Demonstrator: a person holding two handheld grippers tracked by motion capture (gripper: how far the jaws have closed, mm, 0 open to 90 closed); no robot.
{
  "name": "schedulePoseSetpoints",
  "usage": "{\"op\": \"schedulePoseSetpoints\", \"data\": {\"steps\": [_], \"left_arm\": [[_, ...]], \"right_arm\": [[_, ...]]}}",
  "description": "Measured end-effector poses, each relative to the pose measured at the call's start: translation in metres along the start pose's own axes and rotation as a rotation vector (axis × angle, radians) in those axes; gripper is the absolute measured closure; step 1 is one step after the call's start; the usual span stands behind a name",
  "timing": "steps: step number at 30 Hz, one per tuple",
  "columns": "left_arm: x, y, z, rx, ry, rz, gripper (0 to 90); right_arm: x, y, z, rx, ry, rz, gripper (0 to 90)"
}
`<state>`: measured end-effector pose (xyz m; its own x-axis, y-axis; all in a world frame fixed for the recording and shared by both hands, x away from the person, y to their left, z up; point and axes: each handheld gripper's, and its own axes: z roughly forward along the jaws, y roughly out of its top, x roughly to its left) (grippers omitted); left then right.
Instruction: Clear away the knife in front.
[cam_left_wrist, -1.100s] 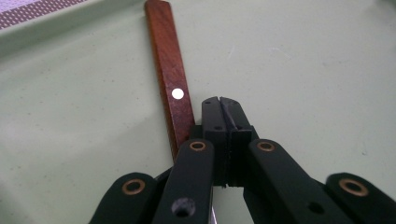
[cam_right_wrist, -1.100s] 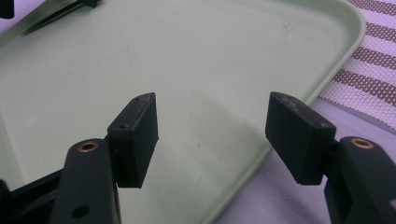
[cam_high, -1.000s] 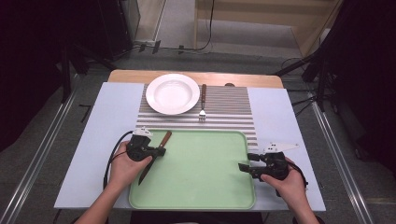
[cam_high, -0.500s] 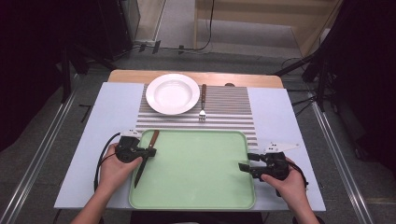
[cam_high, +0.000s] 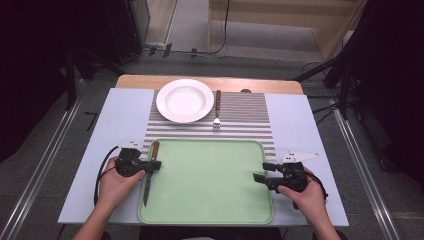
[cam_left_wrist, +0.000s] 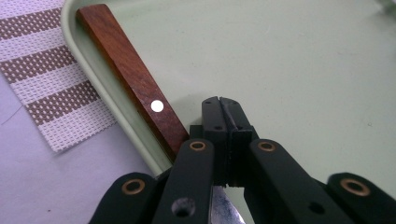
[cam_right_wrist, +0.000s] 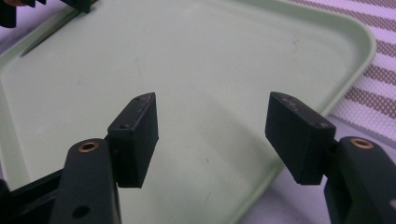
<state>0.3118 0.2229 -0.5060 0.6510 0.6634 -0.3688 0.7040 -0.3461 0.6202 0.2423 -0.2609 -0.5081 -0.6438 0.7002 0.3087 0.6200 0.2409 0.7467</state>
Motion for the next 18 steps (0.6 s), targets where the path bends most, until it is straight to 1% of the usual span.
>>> {"op": "schedulePoseSetpoints", "data": {"steps": [1, 2, 3, 4, 5, 6, 8, 10, 12, 13, 15, 16, 18], "left_arm": [[-0.001, 0.0, 0.0, -0.005, -0.012, -0.001, 76.5], [-0.003, 0.001, -0.001, -0.012, -0.01, 0.013, 71.3], [-0.005, 0.002, -0.001, -0.017, -0.016, 0.01, 64.7], [-0.007, 0.003, -0.002, -0.024, -0.019, 0.009, 57.2], [-0.009, 0.004, -0.003, -0.039, -0.021, 0.016, 51.0], [-0.012, 0.005, -0.004, -0.051, -0.027, 0.031, 47.8], [-0.016, 0.007, -0.008, -0.077, -0.049, 0.045, 43.8], [-0.019, 0.009, -0.011, -0.085, -0.062, 0.058, 41.0], [-0.021, 0.009, -0.012, -0.084, -0.063, 0.065, 39.5], [-0.022, 0.009, -0.013, -0.085, -0.068, 0.066, 39.5], [-0.022, 0.01, -0.013, -0.084, -0.072, 0.062, 39.5], [-0.022, 0.01, -0.013, -0.084, -0.074, 0.06, 39.5], [-0.025, 0.009, -0.013, -0.084, -0.074, 0.067, 39.5]], "right_arm": [[0.001, 0.001, 0.0, -0.015, 0.004, 0.002, 33.9], [0.001, 0.003, 0.0, -0.036, 0.016, 0.008, 33.9], [0.002, 0.004, 0.001, -0.049, 0.024, 0.023, 33.8], [0.003, 0.006, 0.001, -0.049, 0.025, 0.031, 33.8], [0.003, 0.007, 0.002, -0.045, 0.019, 0.027, 33.9], [0.002, 0.009, 0.003, -0.047, 0.011, 0.018, 33.9], [0.002, 0.013, 0.005, -0.046, 0.009, 0.022, 33.9], [0.003, 0.018, 0.007, -0.042, 0.009, 0.015, 33.8], [0.003, 0.023, 0.011, -0.036, 0.015, 0.014, 33.8], [0.003, 0.025, 0.013, -0.035, 0.019, 0.018, 33.8], [0.001, 0.03, 0.017, -0.046, 0.037, 0.047, 33.8], [0.0, 0.033, 0.018, -0.048, 0.039, 0.053, 33.8], [-0.002, 0.039, 0.022, -0.035, 0.02, 0.03, 33.8]]}}
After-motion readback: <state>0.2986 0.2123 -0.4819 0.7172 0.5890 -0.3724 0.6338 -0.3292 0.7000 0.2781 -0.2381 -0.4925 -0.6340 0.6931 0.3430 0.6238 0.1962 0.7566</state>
